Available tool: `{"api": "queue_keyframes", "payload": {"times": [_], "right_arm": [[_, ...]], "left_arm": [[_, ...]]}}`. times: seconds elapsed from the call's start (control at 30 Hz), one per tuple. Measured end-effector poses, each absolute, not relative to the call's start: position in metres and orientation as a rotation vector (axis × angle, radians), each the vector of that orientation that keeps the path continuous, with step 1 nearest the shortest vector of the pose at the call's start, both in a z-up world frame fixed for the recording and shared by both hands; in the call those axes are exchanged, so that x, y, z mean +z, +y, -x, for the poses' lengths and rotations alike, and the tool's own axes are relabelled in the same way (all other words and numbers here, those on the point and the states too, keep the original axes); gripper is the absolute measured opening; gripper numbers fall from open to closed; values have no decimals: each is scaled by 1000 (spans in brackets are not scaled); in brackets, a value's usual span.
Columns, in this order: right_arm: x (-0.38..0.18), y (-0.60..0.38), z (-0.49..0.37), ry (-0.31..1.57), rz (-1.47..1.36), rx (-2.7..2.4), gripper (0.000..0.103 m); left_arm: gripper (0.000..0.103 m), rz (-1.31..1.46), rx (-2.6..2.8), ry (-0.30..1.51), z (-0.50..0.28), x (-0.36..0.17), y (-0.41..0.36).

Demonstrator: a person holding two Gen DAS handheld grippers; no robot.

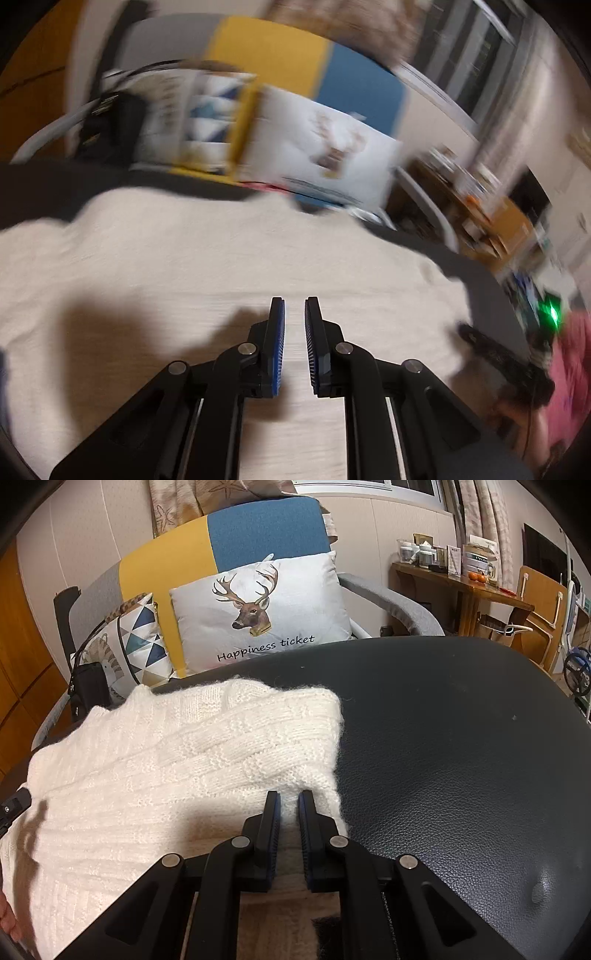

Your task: Fold clothes

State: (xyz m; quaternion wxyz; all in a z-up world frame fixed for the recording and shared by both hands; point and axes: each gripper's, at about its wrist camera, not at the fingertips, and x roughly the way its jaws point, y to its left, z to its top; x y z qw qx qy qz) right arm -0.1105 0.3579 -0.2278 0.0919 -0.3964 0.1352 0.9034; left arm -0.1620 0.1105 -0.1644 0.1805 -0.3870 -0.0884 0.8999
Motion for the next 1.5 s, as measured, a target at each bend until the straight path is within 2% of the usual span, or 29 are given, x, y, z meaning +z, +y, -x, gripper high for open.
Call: {"api": "queue_keyframes", "payload": {"times": [0.17, 0.4, 0.53, 0.77, 0.93, 0.97, 1.13, 1.23, 1.4, 1.5], "right_arm": [[-228, 358, 110, 407, 1173, 2685, 8], [-228, 357, 110, 396, 1171, 2682, 8], [-229, 357, 111, 399, 1170, 2683, 8], [-229, 357, 110, 375, 1169, 2679, 8], [-229, 357, 110, 386, 1167, 2681, 8], [-229, 356, 110, 383, 1167, 2680, 8], [-229, 356, 109, 389, 1165, 2682, 8], [-229, 357, 109, 396, 1172, 2684, 8], [-228, 360, 110, 405, 1189, 2687, 8], [-227, 357, 103, 361, 1212, 2696, 8]], "left_arm": [[12, 1185, 2508, -26, 181, -187, 154], [12, 1192, 2473, -200, 191, -194, 97], [12, 1186, 2480, -218, 191, -190, 65], [13, 980, 2518, -123, 138, -165, 77], [13, 1089, 2436, 50, 124, -181, 106], [13, 1129, 2439, 38, 127, -185, 102], [12, 1200, 2472, -300, 136, -196, 42], [12, 1193, 2452, -410, 134, -202, 26], [12, 1202, 2444, -383, 134, -204, 31], [12, 1197, 2422, -434, 126, -207, 26]]}}
